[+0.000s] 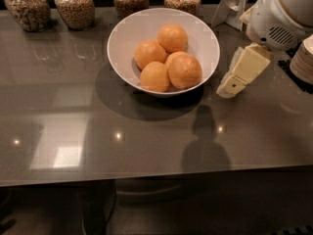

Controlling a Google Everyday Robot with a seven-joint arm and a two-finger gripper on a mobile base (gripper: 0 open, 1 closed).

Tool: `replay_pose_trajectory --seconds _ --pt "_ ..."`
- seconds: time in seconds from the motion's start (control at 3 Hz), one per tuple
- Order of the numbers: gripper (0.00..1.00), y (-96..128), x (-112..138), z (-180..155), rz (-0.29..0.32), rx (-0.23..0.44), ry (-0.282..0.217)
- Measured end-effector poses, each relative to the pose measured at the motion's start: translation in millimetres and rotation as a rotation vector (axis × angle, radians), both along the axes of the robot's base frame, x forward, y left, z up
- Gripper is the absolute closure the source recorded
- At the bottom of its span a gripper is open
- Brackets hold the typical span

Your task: Pick orange from white bowl

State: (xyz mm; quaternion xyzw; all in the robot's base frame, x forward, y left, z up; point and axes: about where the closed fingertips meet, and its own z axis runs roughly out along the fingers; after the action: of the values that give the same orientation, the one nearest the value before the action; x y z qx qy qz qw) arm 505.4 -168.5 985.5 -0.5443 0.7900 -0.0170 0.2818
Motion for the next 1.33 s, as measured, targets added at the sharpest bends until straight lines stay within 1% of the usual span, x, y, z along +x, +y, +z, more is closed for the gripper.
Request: replay_pose_trajectory --seconds 0.33,0.67,1.0,1.33 --pt "0.00 21.1 23.2 -3.5 -0.081 0.067 0.014" --pt "0.00 24.1 24.7 -3.0 -0.120 0.092 0.026" --pt "0.00 24.1 24.7 -3.0 -0.120 0.092 0.026" --pt "0.00 33.7 25.8 -3.8 -0.167 0.128 0.017"
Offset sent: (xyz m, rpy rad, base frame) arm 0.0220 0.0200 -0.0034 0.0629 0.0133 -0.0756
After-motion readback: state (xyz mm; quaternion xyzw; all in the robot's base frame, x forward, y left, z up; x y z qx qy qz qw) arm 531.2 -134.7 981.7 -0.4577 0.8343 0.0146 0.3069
